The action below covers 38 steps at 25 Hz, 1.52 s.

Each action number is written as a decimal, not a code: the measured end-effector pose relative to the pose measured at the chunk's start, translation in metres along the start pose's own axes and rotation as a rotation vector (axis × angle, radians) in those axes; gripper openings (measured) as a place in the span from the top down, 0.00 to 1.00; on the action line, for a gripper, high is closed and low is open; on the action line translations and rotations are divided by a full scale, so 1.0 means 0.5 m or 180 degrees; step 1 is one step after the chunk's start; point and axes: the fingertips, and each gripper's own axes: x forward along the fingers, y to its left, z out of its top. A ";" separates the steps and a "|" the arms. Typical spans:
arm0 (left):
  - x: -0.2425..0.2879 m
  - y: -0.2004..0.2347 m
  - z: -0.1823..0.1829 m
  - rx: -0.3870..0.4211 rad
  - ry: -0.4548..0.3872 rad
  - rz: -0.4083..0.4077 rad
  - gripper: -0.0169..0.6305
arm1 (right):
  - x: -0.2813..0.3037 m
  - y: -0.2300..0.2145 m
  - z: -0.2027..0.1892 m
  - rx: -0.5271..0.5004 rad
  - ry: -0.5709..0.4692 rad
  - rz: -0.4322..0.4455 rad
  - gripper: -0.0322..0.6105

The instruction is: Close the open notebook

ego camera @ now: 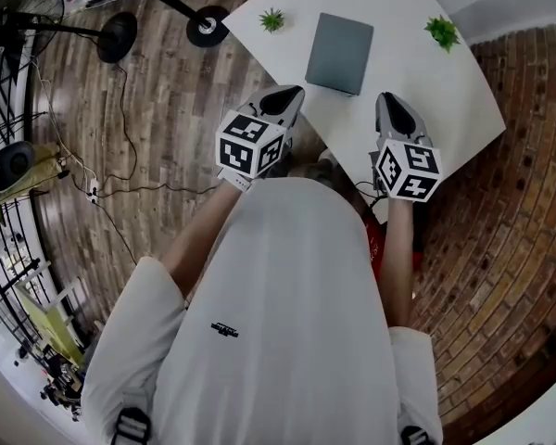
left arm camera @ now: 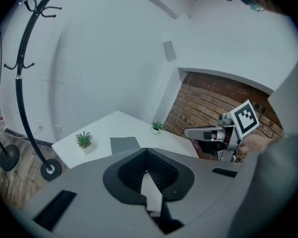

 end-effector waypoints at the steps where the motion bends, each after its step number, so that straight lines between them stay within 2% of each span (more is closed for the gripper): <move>1: -0.003 -0.005 0.003 0.0016 -0.0011 -0.0009 0.96 | -0.007 -0.003 0.001 0.0002 -0.0006 -0.0013 0.89; 6: -0.018 -0.023 0.020 0.0056 -0.0087 -0.0035 0.96 | -0.046 -0.007 0.021 -0.0097 -0.0083 -0.0082 0.93; 17: -0.054 -0.050 0.074 0.0136 -0.0323 -0.0063 0.96 | -0.127 -0.008 0.103 -0.0268 -0.0439 -0.0140 0.93; 30: -0.113 -0.099 0.146 0.0307 -0.0613 -0.0168 0.96 | -0.251 -0.020 0.168 -0.0482 -0.0875 -0.0385 0.93; 35: -0.140 -0.100 0.159 0.0344 -0.0674 -0.0186 0.96 | -0.309 -0.016 0.169 -0.0654 -0.0996 -0.0491 0.93; 38: -0.161 -0.096 0.169 0.0312 -0.0747 -0.0171 0.96 | -0.335 -0.017 0.165 -0.0623 -0.1036 -0.0550 0.93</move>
